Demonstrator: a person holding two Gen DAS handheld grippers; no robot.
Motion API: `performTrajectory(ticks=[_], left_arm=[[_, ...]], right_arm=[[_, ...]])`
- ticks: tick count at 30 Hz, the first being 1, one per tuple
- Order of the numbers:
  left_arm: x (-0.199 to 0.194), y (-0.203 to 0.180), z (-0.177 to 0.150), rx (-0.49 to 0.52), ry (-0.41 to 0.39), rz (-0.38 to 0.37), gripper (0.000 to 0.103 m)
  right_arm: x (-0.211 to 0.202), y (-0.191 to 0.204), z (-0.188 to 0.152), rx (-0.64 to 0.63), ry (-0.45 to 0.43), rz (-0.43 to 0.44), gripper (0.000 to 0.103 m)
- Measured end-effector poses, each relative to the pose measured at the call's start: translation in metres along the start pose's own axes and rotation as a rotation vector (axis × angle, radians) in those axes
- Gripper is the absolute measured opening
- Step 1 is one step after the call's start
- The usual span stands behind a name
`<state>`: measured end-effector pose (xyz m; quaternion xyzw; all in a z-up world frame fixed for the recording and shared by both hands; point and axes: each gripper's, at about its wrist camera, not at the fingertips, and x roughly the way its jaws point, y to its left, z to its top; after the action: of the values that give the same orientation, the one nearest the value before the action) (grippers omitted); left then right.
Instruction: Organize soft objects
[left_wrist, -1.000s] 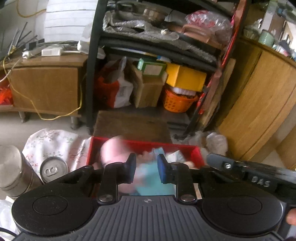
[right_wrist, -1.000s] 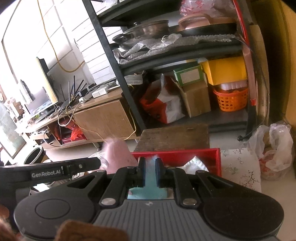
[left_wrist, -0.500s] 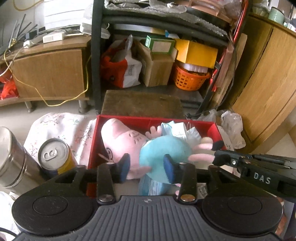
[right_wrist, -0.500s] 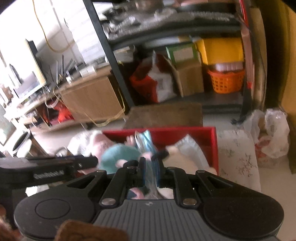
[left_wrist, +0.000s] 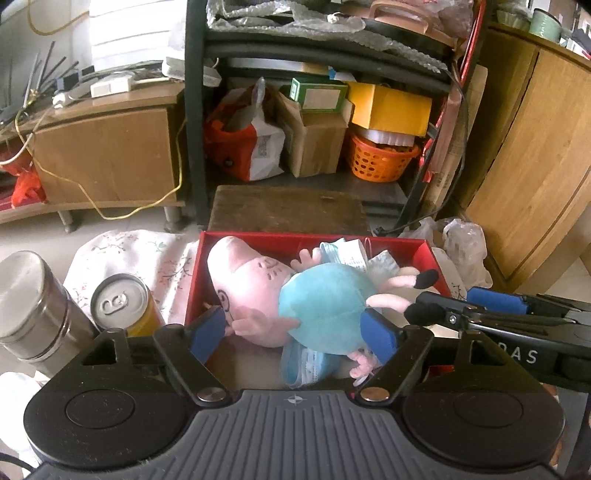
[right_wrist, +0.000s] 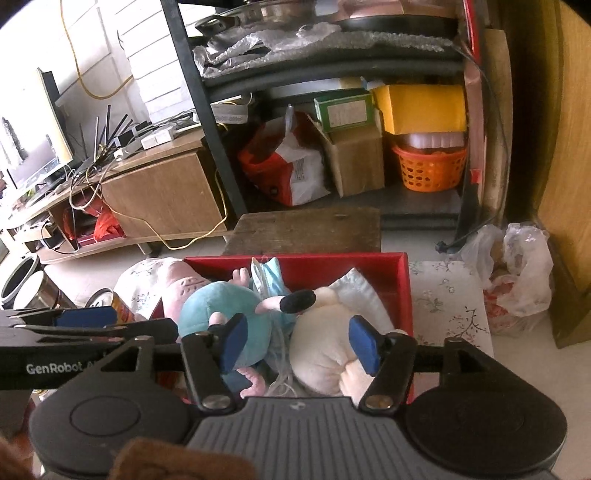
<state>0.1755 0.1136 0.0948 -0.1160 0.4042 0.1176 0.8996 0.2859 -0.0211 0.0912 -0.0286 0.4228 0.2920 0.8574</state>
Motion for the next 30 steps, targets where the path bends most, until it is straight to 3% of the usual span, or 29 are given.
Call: performTrajectory(ticks=[19,30], left_arm=[[-0.022,-0.006,-0.011,0.053,-0.049,0.033,0.08],[-0.039,-0.01,-0.035,0.077,-0.043,0.026,0.083]], right_arm=[[-0.017,0.0,-0.009,0.014,-0.039,-0.009,0.042],[-0.041,0.0,-0.03,0.006,-0.042,-0.011,0.043]])
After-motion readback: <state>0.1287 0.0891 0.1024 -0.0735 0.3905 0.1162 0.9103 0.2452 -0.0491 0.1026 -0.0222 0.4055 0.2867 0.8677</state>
